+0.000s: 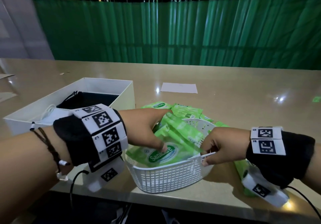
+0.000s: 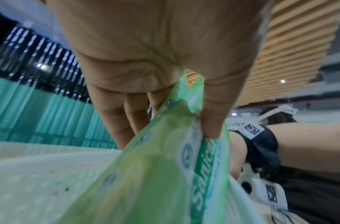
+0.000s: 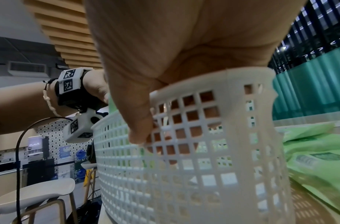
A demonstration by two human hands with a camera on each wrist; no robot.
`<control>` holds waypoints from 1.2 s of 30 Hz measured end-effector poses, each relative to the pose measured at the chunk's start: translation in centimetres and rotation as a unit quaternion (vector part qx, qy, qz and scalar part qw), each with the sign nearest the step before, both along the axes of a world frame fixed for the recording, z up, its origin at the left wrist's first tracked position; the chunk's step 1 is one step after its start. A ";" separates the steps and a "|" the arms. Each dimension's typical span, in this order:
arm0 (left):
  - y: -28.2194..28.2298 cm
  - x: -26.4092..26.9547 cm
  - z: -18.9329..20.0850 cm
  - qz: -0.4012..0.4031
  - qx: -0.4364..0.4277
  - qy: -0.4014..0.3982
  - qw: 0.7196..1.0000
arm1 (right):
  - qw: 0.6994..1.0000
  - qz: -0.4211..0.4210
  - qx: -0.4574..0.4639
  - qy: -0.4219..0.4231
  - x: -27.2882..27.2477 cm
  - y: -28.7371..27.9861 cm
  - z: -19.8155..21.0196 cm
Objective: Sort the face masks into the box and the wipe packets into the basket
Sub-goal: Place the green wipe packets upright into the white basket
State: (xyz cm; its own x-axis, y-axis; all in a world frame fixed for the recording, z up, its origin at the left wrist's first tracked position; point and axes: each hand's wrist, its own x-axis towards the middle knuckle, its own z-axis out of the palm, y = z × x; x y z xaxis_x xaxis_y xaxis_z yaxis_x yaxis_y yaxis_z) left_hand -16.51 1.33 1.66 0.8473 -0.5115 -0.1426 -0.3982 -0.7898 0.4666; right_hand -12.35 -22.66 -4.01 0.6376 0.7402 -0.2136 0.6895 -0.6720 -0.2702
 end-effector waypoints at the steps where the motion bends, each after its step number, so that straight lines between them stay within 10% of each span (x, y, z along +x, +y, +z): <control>1: -0.3 0.1 0.0 0.006 -0.023 0.003 1.000 | 1.000 0.002 -0.007 -0.002 0.0 0.0 0.1; 17: 0.3 0.0 -0.4 0.010 0.254 -0.078 0.964 | 0.998 -0.040 0.024 0.036 -0.3 -0.6 0.2; 22: -0.4 -0.4 -0.1 -0.001 0.220 0.024 0.975 | 0.998 -0.037 0.018 0.037 -0.5 -0.5 0.2; 36: 1.5 0.3 -0.7 -0.068 0.175 0.000 0.982 | 0.997 -0.061 0.023 0.049 -0.1 -0.4 0.3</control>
State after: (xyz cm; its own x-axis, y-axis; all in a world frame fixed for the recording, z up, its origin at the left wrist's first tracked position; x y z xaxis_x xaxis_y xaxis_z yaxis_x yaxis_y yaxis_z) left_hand -16.25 2.84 1.00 0.7742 -0.5401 -0.3300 -0.5113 -0.8410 0.1769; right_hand -12.41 -23.09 -3.71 0.7010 0.6691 -0.2470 0.5720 -0.7342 -0.3657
